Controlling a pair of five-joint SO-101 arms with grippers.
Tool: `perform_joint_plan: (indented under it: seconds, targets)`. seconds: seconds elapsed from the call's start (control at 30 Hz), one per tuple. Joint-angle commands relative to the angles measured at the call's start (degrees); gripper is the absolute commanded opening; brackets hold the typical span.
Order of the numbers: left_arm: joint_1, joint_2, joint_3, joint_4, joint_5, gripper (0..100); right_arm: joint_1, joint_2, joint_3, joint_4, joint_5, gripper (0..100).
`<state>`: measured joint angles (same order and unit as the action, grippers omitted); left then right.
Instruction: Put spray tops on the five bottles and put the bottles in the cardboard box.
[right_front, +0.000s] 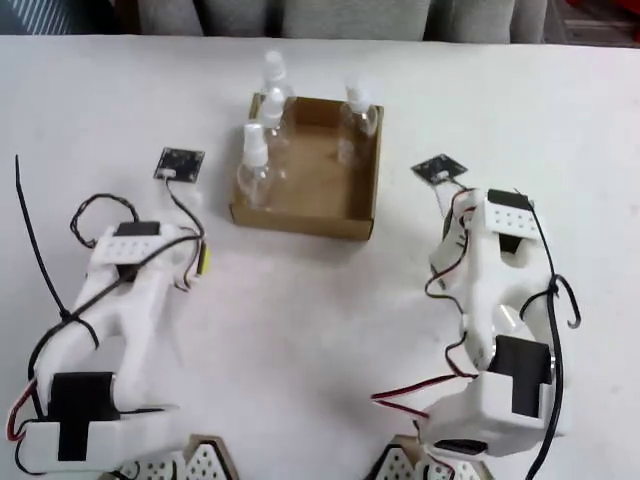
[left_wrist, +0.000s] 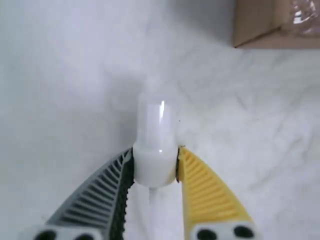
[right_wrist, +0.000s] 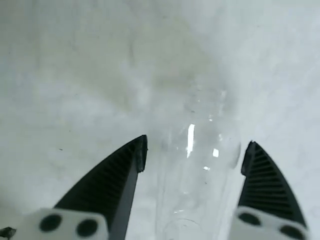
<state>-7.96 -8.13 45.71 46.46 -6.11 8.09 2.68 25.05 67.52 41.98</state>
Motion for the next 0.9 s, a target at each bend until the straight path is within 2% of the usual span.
perform_joint_plan:
  seconds: [0.0, 0.1, 0.43, 0.87]
  targets:
    - [0.75, -0.57, -0.70, -2.20, -0.53, 2, -0.13, -0.57, -1.14, 1.19, 2.81, 26.5]
    - [0.75, -0.57, -0.70, -2.20, -0.53, 2, -0.13, -0.57, 0.00, 0.84, 5.10, 26.5]
    - [0.75, -0.57, -0.70, -2.20, -0.53, 2, 0.48, 0.84, 0.53, -1.27, 5.45, 26.5]
    - [0.75, -0.57, -0.70, -2.20, -0.53, 2, 0.48, 7.52, -3.08, -1.45, 7.65, 11.5]
